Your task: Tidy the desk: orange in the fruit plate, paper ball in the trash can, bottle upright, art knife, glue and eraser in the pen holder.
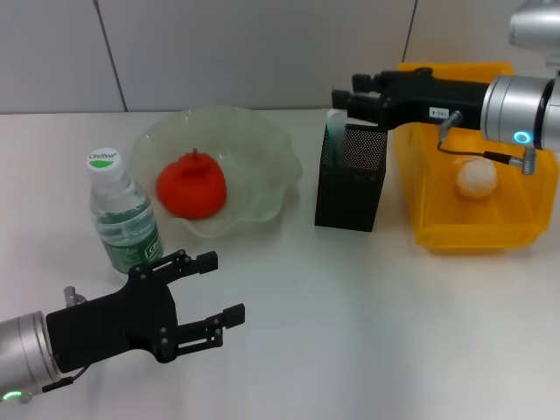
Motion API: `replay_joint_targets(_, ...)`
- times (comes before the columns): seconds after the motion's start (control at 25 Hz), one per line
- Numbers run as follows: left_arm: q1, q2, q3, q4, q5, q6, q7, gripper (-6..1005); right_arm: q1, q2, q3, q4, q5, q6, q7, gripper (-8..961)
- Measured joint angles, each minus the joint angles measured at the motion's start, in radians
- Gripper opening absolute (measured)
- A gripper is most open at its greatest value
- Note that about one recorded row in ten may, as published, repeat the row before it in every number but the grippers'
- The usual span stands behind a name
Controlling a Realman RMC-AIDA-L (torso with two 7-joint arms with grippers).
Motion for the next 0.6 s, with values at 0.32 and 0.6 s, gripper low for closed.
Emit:
replay_joint_targets(0.32,-0.011,-0.001,0.0,0.005,0.0,-0.002,-0.043,818,-0.183,-0.008,0.001,-0.079,0.382,-0.319,-0.09,506)
replay_joint_targets(0.6,-0.031,-0.006,0.009,0.006,0.01,0.0,-0.054,818,-0.282,-0.086,-0.01,-0.015,0.387,-0.715,-0.09,716)
